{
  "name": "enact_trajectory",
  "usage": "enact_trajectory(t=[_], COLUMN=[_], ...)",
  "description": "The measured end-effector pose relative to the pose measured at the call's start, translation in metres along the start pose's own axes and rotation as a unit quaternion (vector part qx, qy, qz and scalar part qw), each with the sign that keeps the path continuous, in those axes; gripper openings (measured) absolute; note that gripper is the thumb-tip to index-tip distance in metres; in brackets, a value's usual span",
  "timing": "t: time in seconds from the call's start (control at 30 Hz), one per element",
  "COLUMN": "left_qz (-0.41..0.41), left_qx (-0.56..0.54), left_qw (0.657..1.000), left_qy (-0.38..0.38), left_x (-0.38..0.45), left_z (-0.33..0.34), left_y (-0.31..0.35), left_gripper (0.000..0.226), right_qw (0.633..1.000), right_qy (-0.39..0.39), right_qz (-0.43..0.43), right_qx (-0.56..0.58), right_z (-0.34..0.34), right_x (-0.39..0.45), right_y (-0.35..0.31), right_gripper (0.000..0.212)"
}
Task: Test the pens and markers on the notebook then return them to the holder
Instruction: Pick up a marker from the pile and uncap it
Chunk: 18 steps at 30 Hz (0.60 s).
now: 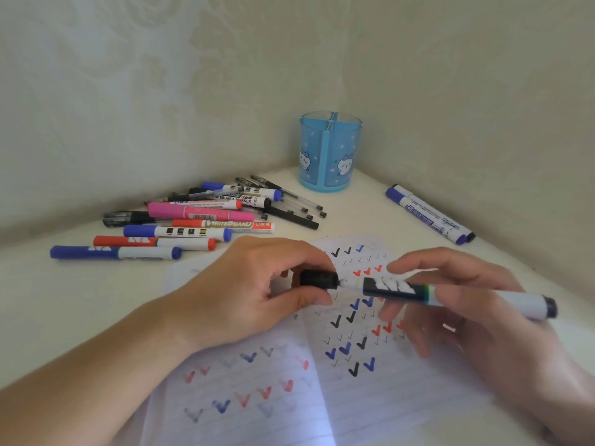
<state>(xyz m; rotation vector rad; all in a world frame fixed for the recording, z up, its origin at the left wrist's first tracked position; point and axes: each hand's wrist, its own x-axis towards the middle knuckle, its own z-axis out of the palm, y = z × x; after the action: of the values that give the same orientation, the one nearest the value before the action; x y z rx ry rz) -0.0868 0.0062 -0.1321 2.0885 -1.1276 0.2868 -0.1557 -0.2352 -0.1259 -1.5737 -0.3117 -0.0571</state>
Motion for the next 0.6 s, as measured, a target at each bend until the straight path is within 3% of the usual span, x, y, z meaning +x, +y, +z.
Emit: enact_trajectory(t=[0.13,0.23,0.4,0.6], left_qz=[0.018,0.021,0.013,0.013], left_qx=[-0.004,-0.019,-0.061,-0.059], left_qw=[1.0,1.0,0.998,0.998], left_qy=[0.007,0.012,0.023,0.024], left_x=[0.0,0.0004,0.0014,0.0015], left_z=[0.0013,0.0024,0.0038,0.0062], left_y=[0.0014,0.002,0.0038,0.0044], left_gripper=[0.024,0.025,0.024,0.026], right_qw=[1.0,0.999,0.999,0.998], right_qy=[0.001,-0.005,-0.001,-0.043], right_qz=[-0.006,-0.019,-0.023,-0.036], right_qx=[0.016,0.039,0.023,0.038], right_z=[-0.0005,0.0005,0.0016,0.0086], right_x=[0.0009,-0.0002,0.0022,0.0032], right_y=[0.0028,0.001,0.0028,0.0056], right_gripper=[0.017,0.035,0.042,0.028])
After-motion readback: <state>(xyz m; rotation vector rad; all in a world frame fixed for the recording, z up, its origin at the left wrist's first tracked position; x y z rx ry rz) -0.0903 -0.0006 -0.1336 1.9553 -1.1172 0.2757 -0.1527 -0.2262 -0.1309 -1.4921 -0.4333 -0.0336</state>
